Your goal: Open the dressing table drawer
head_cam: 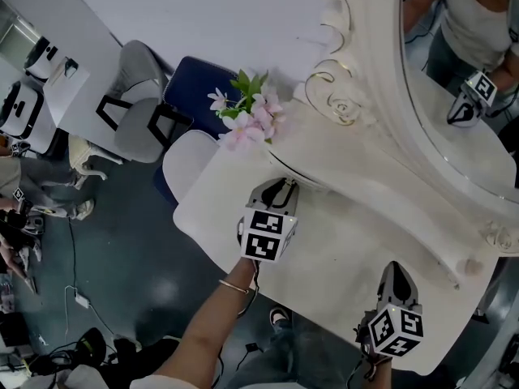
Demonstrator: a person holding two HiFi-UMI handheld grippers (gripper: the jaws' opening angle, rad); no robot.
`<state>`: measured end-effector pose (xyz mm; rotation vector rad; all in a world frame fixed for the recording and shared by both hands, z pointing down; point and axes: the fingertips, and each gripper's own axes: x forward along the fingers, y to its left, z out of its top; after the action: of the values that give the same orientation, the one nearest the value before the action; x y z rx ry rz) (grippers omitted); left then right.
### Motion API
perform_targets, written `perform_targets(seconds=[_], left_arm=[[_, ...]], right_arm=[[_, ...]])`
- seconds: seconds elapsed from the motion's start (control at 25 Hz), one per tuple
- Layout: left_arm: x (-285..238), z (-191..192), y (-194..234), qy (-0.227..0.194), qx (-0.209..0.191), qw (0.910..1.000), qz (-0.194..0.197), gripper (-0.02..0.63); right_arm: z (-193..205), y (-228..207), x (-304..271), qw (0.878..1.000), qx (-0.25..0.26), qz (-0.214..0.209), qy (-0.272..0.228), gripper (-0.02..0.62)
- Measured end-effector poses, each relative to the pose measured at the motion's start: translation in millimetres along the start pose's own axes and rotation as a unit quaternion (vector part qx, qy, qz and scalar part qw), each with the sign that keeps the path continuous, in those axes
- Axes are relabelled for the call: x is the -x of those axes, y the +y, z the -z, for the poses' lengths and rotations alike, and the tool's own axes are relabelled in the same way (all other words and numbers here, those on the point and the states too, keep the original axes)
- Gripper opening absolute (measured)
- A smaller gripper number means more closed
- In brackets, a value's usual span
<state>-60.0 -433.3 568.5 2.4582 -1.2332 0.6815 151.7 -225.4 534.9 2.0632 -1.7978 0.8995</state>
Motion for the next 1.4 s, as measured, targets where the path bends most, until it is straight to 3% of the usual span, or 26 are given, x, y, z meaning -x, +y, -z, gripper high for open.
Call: perform_targets(seconds=[1.4], left_arm=[[25,17,1,0.017,0.003,0.9998,-0.01,0.107]], right_arm=[[8,5,11,1.0,0.001,-0.013,-0.002,0.008]])
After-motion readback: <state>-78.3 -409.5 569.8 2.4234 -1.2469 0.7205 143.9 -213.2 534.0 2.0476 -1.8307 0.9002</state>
